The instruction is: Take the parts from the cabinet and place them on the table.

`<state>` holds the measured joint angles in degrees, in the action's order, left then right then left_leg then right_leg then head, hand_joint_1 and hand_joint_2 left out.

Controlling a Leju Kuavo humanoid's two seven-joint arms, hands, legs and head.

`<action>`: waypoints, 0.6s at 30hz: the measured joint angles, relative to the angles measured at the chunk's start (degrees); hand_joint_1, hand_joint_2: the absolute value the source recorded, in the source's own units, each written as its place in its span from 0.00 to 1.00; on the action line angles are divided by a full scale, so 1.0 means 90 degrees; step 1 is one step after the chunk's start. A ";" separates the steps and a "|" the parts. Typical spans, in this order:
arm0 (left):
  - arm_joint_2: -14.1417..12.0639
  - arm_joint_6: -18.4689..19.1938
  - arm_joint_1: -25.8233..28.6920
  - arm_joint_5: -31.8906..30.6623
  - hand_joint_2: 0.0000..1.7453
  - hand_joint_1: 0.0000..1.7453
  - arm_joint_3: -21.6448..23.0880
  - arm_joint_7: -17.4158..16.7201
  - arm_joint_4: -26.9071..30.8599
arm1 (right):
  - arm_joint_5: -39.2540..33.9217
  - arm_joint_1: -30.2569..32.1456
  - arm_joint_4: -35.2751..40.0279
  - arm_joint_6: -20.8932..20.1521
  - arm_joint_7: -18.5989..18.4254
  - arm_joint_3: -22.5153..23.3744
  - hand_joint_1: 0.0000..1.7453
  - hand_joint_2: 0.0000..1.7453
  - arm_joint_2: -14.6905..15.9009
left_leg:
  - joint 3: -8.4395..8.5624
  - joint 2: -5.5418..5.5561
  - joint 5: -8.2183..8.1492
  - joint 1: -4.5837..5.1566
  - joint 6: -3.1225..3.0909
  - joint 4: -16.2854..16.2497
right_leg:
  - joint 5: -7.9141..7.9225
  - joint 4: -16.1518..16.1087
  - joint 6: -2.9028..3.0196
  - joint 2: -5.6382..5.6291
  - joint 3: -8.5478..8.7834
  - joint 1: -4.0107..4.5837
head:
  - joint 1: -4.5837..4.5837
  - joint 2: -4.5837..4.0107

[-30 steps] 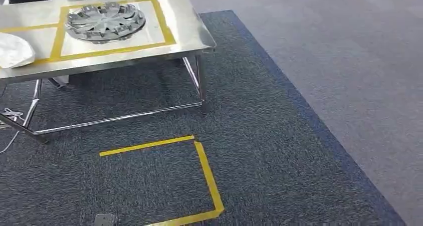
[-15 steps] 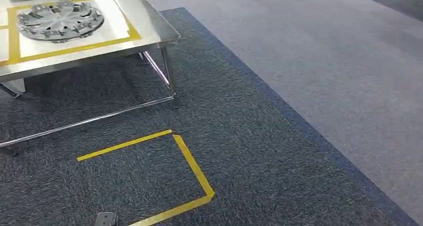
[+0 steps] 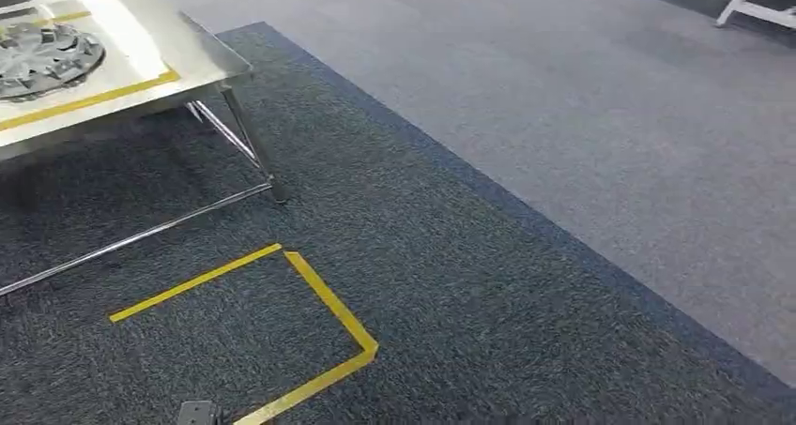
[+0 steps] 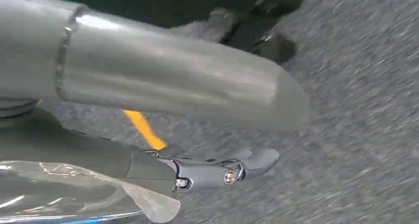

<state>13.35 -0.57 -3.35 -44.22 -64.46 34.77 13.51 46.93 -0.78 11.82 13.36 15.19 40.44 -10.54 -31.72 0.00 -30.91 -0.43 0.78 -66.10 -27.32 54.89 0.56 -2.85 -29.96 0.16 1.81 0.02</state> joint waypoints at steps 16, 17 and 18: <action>0.0287 -0.0656 0.0012 -0.0209 0.00 0.00 -0.0146 -0.0763 0.0000 | 0.0087 0.0081 0.0005 0.0585 -0.0296 0.0124 0.00 0.00 -0.0182 | 0.0304 -0.0516 0.0183 -0.0062 -0.0219 0.1012 | -0.0159 0.0740 -0.0426 0.0478 -0.0315 -0.0140 | 0.0114 0.0000; 0.0321 -0.0695 0.0001 -0.0245 0.00 0.00 -0.0146 -0.0819 0.0005 | 0.0087 0.0062 0.0010 0.0573 -0.0299 0.0139 0.00 0.00 -0.0209 | 0.0329 -0.0574 0.0186 -0.0044 -0.0178 0.1011 | -0.0193 0.0213 -0.0427 0.0736 -0.0059 -0.0123 | 0.0114 0.0000; 0.0345 -0.0717 0.0001 -0.0260 0.00 0.00 -0.0146 -0.0840 0.0012 | 0.0085 0.0038 0.0015 0.0565 -0.0304 0.0163 0.00 0.00 -0.0240 | 0.0304 -0.0616 0.0186 -0.0012 -0.0122 0.1002 | -0.0178 0.0181 -0.0343 0.0730 0.0009 -0.0076 | 0.0116 0.0000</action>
<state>16.46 -7.02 -3.34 -46.56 -65.77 27.21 13.62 47.69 -0.44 11.96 18.45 12.46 41.90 -12.70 -28.99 -5.54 -29.24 -0.54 -0.32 -57.09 -28.93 56.51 -2.53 3.72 -29.88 -0.52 2.86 0.02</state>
